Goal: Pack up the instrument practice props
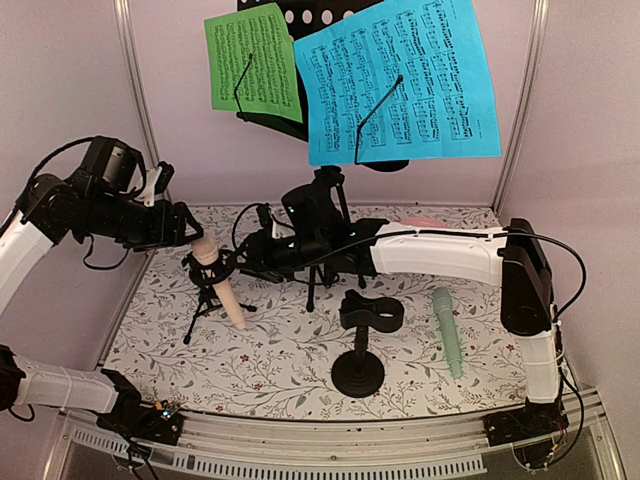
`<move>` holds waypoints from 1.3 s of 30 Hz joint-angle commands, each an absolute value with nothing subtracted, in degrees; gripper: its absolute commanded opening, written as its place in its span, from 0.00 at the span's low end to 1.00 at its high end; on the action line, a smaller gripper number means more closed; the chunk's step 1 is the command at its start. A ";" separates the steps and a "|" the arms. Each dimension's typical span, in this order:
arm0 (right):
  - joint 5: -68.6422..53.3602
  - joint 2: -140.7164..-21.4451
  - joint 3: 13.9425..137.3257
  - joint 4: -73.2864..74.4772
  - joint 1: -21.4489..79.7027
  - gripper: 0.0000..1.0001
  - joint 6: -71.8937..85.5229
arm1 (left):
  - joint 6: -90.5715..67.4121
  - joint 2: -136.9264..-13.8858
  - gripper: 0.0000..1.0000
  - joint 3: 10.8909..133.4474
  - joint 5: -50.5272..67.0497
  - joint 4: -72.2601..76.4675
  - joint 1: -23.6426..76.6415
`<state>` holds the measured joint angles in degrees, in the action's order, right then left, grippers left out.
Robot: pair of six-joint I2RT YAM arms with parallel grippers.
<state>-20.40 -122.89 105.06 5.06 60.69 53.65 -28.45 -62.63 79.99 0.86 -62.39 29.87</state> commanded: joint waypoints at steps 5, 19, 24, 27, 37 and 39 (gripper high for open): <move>-21.69 -119.77 106.24 7.75 62.05 0.47 56.37 | -26.33 -63.82 0.78 79.69 2.23 -59.71 29.09; -21.97 -119.19 106.45 6.09 63.34 0.51 60.37 | -24.74 -64.59 0.79 78.72 1.39 -60.30 28.97; -21.90 -120.55 106.61 4.62 63.46 0.48 62.50 | -24.24 -63.79 0.85 77.91 0.55 -60.64 28.95; -21.46 -121.46 107.05 2.71 63.41 0.46 64.14 | -23.77 -63.88 0.85 77.47 0.93 -60.42 28.92; -20.69 -124.06 108.98 1.17 63.20 0.38 67.10 | -23.71 -65.02 0.82 76.13 3.43 -58.60 28.31; -21.22 -124.35 108.98 1.27 63.11 0.38 67.53 | -23.69 -65.36 0.82 75.98 3.75 -58.33 28.15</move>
